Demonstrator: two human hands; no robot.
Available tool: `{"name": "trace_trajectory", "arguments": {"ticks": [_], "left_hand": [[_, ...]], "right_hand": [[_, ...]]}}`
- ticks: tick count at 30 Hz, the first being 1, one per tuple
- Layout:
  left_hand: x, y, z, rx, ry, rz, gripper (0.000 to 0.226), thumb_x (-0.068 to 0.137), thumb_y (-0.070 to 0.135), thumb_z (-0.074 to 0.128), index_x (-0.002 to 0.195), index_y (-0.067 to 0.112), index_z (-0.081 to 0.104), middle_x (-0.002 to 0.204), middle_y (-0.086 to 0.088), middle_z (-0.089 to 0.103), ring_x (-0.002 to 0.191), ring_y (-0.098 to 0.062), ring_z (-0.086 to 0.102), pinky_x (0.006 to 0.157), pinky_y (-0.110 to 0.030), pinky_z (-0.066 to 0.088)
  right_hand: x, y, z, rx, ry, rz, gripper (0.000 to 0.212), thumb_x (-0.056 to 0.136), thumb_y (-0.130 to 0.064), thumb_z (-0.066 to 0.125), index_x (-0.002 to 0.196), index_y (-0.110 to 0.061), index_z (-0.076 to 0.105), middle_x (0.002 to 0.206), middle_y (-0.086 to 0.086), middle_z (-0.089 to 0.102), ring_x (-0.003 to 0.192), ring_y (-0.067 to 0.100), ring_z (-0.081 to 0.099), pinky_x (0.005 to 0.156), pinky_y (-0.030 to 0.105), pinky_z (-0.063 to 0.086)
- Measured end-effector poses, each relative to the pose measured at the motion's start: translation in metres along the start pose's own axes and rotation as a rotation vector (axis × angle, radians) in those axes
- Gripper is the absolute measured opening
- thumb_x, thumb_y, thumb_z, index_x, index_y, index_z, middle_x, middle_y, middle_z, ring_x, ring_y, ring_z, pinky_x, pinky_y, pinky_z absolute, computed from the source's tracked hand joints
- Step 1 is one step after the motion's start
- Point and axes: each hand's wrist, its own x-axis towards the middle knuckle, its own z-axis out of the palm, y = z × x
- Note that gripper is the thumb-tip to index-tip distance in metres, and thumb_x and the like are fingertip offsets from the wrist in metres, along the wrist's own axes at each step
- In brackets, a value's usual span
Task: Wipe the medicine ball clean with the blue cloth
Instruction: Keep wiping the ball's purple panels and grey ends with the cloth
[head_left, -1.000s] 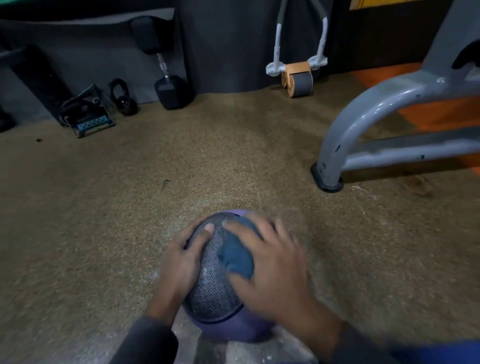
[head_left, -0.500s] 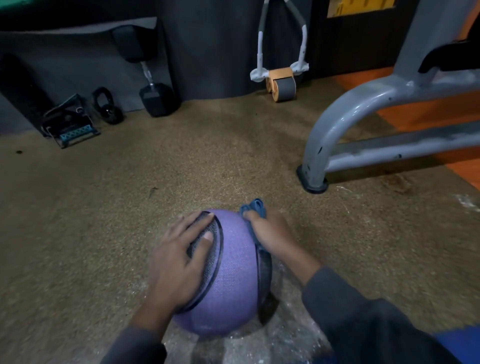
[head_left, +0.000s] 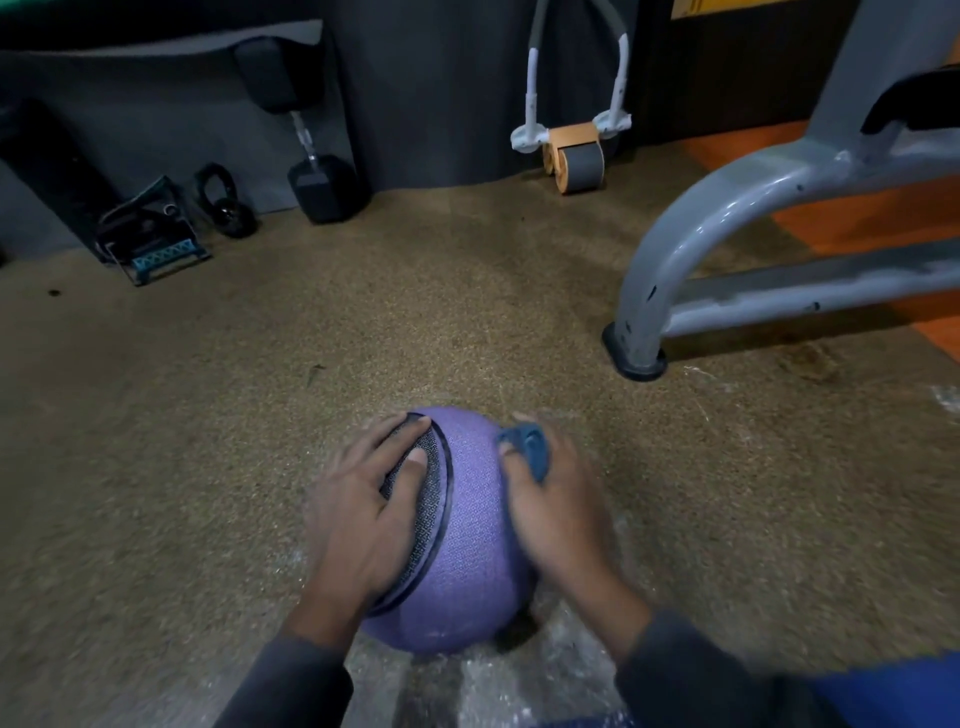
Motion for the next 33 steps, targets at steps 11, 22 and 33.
{"name": "trace_trajectory", "arguments": {"ticks": [11, 22, 33], "left_hand": [[-0.015, 0.008, 0.004, 0.027, 0.094, -0.081, 0.05, 0.09, 0.055, 0.035, 0.127, 0.039, 0.064, 0.137, 0.02, 0.056, 0.128, -0.012, 0.047, 0.11, -0.04, 0.035], [0.006, 0.01, -0.015, 0.441, -0.057, -0.048, 0.058, 0.083, 0.071, 0.031, 0.121, 0.04, 0.061, 0.113, 0.003, 0.049, 0.112, -0.024, 0.048, 0.108, -0.052, 0.029], [0.013, 0.007, -0.004, 0.083, -0.107, -0.132, 0.069, 0.075, 0.08, 0.034, 0.131, 0.046, 0.057, 0.142, 0.02, 0.051, 0.13, -0.01, 0.049, 0.107, -0.037, 0.039]], "right_hand": [[-0.055, 0.022, 0.006, 0.18, 0.252, -0.138, 0.045, 0.083, -0.048, 0.047, 0.127, -0.048, 0.051, 0.136, -0.006, 0.054, 0.123, 0.023, 0.052, 0.095, 0.024, 0.034], [-0.062, 0.03, 0.007, 0.15, 0.218, -0.215, 0.048, 0.082, -0.053, 0.05, 0.128, -0.045, 0.053, 0.138, -0.012, 0.054, 0.126, 0.014, 0.051, 0.101, 0.036, 0.041], [-0.093, 0.04, 0.027, 0.208, 0.291, -0.293, 0.045, 0.084, -0.037, 0.058, 0.129, -0.034, 0.056, 0.137, 0.002, 0.056, 0.128, 0.021, 0.052, 0.1, 0.029, 0.041]]}}
